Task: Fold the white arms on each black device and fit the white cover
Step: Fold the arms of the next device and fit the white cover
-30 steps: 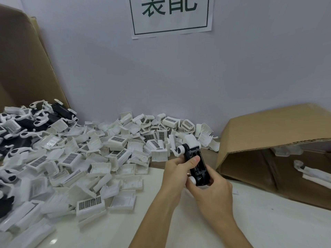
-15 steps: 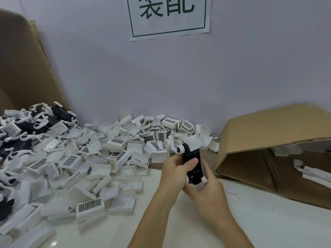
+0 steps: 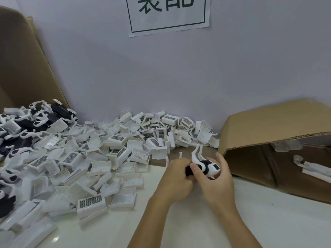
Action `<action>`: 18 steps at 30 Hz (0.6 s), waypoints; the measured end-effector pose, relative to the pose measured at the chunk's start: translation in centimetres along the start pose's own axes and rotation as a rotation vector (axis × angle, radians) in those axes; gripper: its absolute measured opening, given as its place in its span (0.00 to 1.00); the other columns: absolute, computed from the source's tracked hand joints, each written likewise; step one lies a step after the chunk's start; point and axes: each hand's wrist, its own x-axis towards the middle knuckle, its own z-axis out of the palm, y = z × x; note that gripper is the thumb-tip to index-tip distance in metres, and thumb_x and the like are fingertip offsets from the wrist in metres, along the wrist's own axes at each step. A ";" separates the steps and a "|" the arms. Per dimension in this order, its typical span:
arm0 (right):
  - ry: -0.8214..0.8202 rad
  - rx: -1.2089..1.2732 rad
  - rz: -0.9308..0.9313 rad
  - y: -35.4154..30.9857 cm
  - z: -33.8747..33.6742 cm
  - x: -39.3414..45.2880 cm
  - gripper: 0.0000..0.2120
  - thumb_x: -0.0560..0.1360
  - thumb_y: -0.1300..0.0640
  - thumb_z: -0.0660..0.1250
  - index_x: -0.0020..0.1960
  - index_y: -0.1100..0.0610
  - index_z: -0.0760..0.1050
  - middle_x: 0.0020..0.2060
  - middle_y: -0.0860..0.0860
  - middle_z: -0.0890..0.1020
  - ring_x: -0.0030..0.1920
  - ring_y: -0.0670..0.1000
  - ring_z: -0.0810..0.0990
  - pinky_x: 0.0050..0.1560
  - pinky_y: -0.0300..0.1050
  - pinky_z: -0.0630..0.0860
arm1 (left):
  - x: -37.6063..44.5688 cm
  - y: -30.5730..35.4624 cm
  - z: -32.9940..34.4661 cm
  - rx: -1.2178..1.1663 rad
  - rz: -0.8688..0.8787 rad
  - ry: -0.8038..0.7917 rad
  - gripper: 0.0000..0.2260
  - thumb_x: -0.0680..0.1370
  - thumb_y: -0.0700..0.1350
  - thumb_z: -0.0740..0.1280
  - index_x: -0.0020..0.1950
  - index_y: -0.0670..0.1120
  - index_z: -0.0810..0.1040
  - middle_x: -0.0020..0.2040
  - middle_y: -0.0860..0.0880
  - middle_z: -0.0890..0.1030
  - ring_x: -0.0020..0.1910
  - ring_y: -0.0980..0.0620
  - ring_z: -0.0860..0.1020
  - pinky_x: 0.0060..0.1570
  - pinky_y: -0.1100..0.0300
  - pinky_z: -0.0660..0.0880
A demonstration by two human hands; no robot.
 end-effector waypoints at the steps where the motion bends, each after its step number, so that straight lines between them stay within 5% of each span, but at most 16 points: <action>1: 0.009 0.000 0.001 0.0 0.0 0.1 0.52 0.56 0.34 0.74 0.76 0.50 0.64 0.56 0.36 0.77 0.54 0.33 0.78 0.46 0.29 0.74 | 0.0 -0.1 0.1 0.024 0.009 -0.014 0.12 0.68 0.38 0.63 0.31 0.55 0.69 0.32 0.56 0.73 0.30 0.59 0.71 0.29 0.63 0.65; 7: 0.069 -0.024 0.023 0.9 -0.2 0.6 0.31 0.69 0.49 0.78 0.69 0.55 0.74 0.51 0.36 0.78 0.48 0.28 0.77 0.40 0.24 0.73 | 0.1 0.2 0.0 0.091 0.082 -0.046 0.06 0.67 0.40 0.62 0.36 0.51 0.73 0.36 0.52 0.78 0.36 0.52 0.74 0.34 0.54 0.71; 11: 0.105 -0.053 0.010 0.7 -0.1 0.5 0.28 0.70 0.49 0.77 0.68 0.54 0.76 0.52 0.41 0.81 0.51 0.36 0.80 0.42 0.28 0.74 | 0.0 0.2 0.1 0.101 0.096 -0.051 0.07 0.67 0.41 0.61 0.36 0.54 0.71 0.34 0.54 0.75 0.35 0.52 0.73 0.35 0.52 0.71; 18: 0.123 -0.065 0.004 0.4 0.0 0.3 0.26 0.69 0.48 0.78 0.65 0.51 0.78 0.54 0.42 0.82 0.56 0.44 0.82 0.55 0.42 0.79 | -0.1 0.2 0.0 0.117 0.086 -0.049 0.07 0.67 0.42 0.60 0.40 0.44 0.76 0.38 0.47 0.79 0.39 0.47 0.75 0.39 0.46 0.73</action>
